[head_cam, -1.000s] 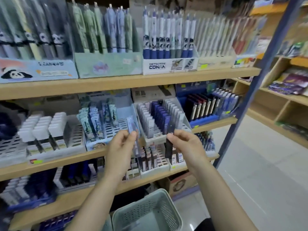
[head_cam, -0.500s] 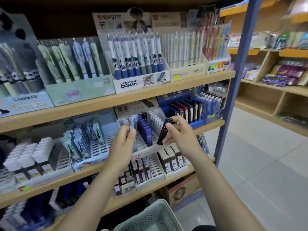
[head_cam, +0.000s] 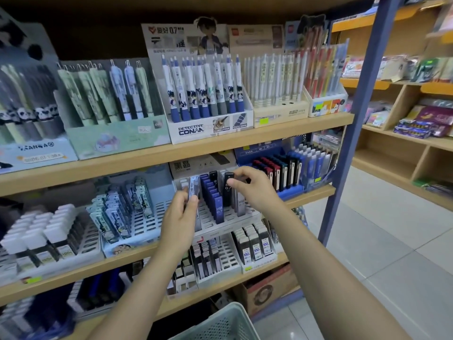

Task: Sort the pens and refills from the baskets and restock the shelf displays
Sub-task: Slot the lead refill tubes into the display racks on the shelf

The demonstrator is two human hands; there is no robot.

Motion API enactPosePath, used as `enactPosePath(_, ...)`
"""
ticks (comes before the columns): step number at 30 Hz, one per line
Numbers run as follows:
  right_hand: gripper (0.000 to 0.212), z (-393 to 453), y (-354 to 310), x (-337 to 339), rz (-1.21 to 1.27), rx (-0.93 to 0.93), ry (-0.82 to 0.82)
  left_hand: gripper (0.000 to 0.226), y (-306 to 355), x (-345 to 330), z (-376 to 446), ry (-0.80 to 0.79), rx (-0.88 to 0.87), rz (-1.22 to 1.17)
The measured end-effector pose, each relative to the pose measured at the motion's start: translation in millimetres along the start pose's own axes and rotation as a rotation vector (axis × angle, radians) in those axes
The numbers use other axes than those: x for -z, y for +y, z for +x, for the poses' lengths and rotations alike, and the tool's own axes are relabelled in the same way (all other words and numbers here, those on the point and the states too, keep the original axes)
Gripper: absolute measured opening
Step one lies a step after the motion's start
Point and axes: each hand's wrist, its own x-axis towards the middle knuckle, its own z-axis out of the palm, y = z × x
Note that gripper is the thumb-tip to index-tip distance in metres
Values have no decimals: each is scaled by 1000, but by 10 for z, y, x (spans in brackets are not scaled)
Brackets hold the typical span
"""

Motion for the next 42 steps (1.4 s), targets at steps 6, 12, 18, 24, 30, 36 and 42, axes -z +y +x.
enactPosePath(6,23,212,37,-79,137,-3,-38,31,-5,-11,-19,5,-14,-38)
enactPosePath(12,15,332,93,-128,89,-5,-52,33,-58,-8,-14,10,-10,-76)
enactPosePath(18,13,356,35,-48,135,-21,-45,32,-149,-27,21,-2,-4,-121)
enactPosePath(24,12,516,34,-165,108,-30,-47,35,-139,-25,14,-6,18,-113)
enactPosePath(30,13,683,41,-206,21,-100,-80,33,-93,-3,-9,-11,22,-123)
enactPosePath(36,15,687,39,-166,-36,-64,-110,33,-90,-2,-18,-24,42,-137)
enactPosePath(42,13,699,95,-178,-40,-53,-120,35,-126,0,0,-35,75,-155)
